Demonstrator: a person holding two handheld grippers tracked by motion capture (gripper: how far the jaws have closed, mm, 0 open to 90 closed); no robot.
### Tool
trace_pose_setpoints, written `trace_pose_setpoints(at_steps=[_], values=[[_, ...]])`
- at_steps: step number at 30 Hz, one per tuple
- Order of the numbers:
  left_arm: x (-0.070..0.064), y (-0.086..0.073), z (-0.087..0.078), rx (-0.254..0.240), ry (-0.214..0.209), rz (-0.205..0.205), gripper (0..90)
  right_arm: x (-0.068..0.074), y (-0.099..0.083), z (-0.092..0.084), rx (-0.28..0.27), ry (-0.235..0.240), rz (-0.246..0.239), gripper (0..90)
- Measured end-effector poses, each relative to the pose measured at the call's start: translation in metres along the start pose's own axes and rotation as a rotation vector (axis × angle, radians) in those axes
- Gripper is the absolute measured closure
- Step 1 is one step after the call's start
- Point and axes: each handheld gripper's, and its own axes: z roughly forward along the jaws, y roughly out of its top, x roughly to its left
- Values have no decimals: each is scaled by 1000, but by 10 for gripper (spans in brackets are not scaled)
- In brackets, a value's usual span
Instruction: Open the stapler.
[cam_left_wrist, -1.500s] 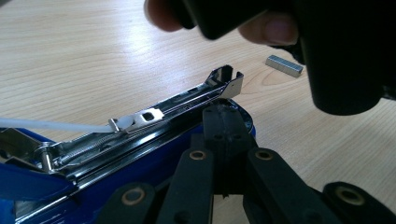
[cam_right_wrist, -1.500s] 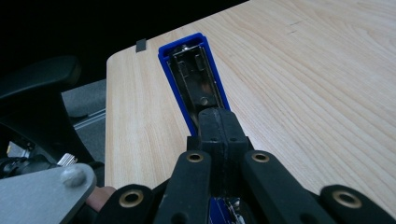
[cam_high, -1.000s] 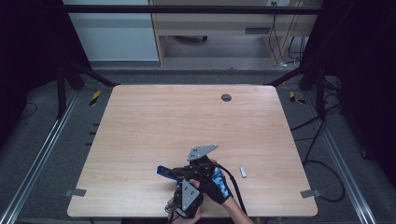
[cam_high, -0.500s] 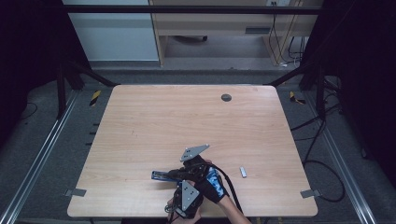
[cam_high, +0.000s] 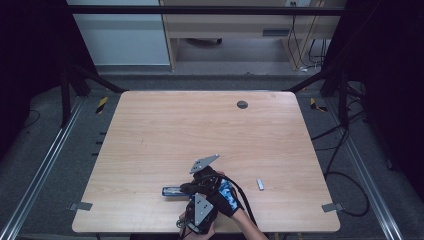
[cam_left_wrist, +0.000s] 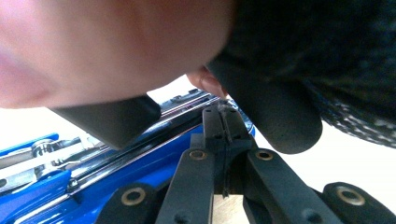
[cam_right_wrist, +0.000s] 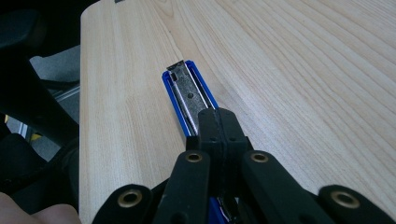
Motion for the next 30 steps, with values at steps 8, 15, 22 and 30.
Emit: trace_pose_setpoints(at_steps=[8, 15, 22, 30], values=[[2, 1, -1, 5, -10, -2, 900, -1, 1, -9, -56, -11, -11, 900], [5, 3, -2, 15, -33, -7, 863, -8, -3, -30, -128, -88, 12, 854], [11, 16, -10, 18, -69, 1, 815, -20, -7, -64, -218, -205, 60, 807], [33, 44, -20, 36, -103, 45, 731, -33, -18, -101, -266, -346, 106, 733]])
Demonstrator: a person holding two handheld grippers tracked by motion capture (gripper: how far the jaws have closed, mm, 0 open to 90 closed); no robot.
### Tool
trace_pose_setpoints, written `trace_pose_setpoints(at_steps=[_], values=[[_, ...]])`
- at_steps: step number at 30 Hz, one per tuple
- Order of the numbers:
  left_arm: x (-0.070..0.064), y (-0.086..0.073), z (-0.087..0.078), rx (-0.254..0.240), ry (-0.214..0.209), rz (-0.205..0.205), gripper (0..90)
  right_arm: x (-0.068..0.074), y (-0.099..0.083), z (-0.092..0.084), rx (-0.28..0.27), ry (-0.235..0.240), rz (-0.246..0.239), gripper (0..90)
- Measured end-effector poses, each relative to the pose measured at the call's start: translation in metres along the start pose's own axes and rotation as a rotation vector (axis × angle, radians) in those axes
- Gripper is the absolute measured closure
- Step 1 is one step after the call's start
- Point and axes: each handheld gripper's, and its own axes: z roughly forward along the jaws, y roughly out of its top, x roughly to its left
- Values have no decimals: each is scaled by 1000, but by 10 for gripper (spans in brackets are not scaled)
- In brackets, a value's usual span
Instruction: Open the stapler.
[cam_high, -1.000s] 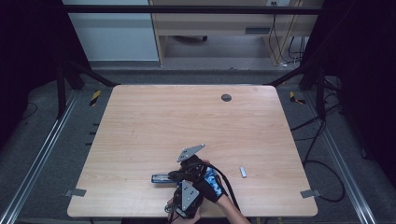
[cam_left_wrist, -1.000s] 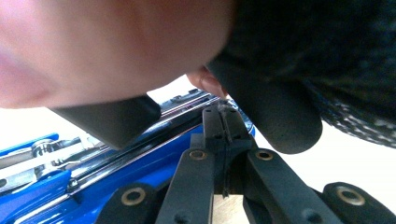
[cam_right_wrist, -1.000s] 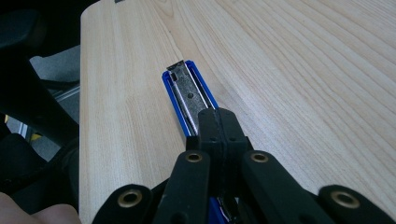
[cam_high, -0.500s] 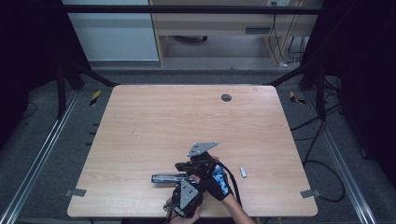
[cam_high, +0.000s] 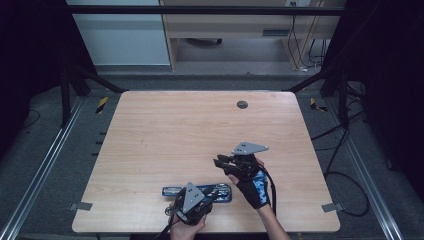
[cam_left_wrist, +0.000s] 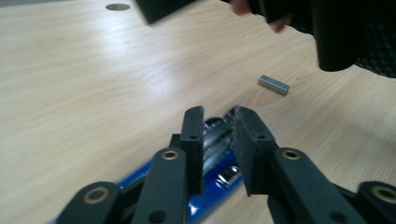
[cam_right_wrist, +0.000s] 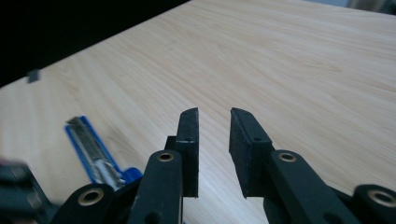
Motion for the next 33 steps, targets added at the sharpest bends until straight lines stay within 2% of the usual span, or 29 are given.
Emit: trace_pose_setpoints(at_steps=[4, 8, 13, 16, 22, 24, 27, 29, 33], values=[[14, 17, -6, 13, 6, 44, 694, -11, -5, -11, 12, -54, 14, 715], [32, 32, -8, 31, -32, 28, 629, -18, -8, -21, 30, -106, 18, 704], [51, 48, -12, 68, -13, 71, 555, -25, -10, -31, 50, -149, 22, 685], [61, 54, -15, 69, -12, 68, 502, -28, -13, -37, 74, -189, 34, 675], [87, 59, -26, 97, 43, 77, 454, -34, -19, -50, 103, -229, 34, 652], [98, 58, -32, 103, 59, 68, 446, -37, -22, -54, 111, -234, 46, 651], [111, 55, -40, 121, 96, 80, 434, -40, -27, -59, 130, -245, 54, 649], [122, 51, -48, 132, 127, 81, 429, -41, -30, -61, 146, -255, 75, 648], [140, 43, -59, 138, 164, 50, 419, -44, -36, -64, 177, -266, 97, 644]])
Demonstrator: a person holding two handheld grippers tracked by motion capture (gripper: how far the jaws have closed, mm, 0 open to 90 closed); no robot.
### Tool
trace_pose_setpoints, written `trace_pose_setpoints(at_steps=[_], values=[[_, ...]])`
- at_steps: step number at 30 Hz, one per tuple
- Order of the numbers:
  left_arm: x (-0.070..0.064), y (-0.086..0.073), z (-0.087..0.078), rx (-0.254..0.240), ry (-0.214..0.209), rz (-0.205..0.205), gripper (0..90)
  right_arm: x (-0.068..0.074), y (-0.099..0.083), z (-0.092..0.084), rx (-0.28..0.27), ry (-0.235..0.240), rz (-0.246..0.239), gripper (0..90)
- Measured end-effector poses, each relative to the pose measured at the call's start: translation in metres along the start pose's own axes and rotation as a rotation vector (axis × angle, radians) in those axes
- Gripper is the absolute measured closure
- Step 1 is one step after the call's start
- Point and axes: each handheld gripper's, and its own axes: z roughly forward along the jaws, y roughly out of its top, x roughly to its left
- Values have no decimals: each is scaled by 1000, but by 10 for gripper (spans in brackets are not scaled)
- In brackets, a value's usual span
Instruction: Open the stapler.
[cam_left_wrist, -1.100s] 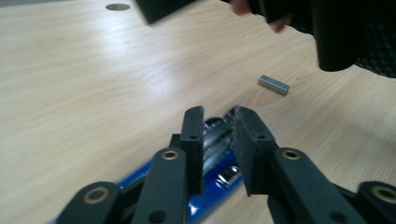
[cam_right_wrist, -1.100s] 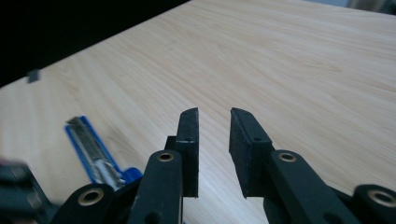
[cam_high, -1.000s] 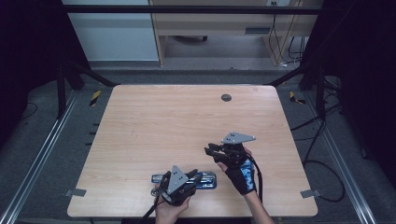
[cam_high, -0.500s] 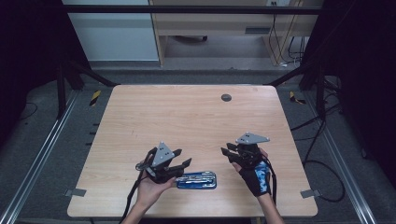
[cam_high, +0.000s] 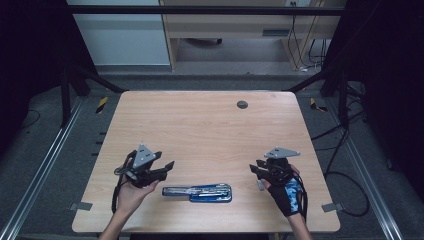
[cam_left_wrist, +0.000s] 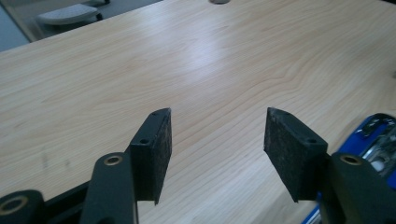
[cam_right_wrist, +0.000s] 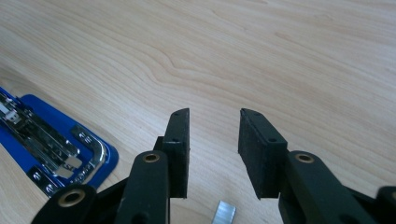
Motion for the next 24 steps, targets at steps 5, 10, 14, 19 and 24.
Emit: trace_pose_setpoints(at_steps=[5, 10, 14, 19, 24], values=[[21, -15, -8, 23, 42, -28, 414, -2, -7, 0, 49, -12, 9, 648], [39, -35, -18, 37, 76, -68, 414, -2, -14, 2, 98, -12, 13, 667], [50, -44, -24, 39, 102, -94, 414, -2, -21, 6, 127, -16, 19, 684], [57, -53, -27, 57, 125, -109, 415, -4, -29, 9, 164, -31, 20, 691], [56, -58, -25, 71, 136, -98, 416, -4, -34, 10, 177, -40, 25, 698]])
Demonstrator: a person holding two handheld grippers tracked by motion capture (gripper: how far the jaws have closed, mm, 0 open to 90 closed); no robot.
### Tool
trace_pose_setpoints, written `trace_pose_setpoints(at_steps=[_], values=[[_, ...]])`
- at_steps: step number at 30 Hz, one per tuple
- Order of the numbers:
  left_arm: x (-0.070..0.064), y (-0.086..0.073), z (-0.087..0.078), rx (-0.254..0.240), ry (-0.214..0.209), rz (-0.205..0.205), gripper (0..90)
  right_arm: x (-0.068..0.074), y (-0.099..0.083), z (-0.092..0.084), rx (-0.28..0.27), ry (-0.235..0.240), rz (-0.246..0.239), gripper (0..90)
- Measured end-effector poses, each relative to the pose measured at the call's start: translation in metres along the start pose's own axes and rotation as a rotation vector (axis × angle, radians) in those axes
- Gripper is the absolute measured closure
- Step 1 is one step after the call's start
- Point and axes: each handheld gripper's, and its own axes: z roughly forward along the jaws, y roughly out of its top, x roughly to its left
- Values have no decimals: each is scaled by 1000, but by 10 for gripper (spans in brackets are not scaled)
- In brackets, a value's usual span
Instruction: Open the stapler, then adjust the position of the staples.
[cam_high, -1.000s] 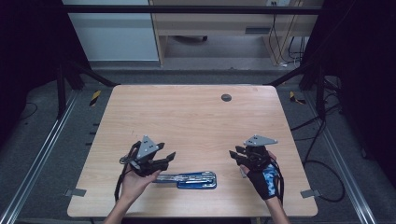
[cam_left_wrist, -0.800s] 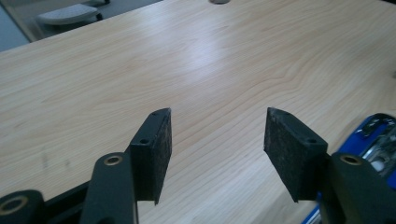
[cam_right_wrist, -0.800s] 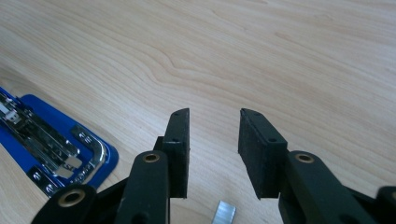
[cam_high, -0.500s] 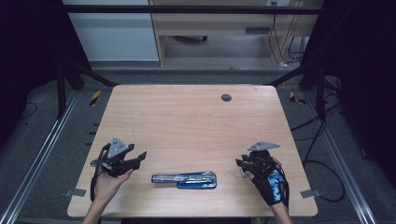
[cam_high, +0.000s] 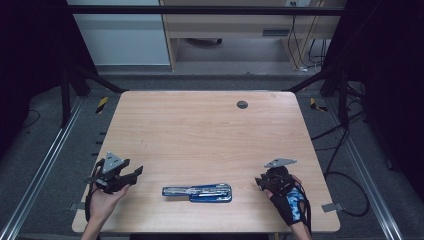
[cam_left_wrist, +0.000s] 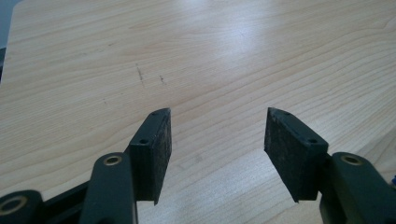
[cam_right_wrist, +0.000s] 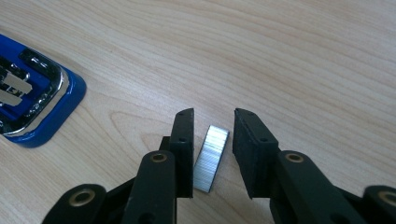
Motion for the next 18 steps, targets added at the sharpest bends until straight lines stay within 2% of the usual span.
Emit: trace_pose_setpoints(at_steps=[7, 16, 18], values=[[-2, -2, 3, 16, 0, 9, 416, 0, -1, 2, 21, 14, 0, 734], [0, -4, 4, 25, 0, 6, 419, -2, 1, 7, 47, 1, 1, 777], [0, -4, 4, 24, 0, 7, 420, -2, 2, 8, 59, 2, -13, 782]])
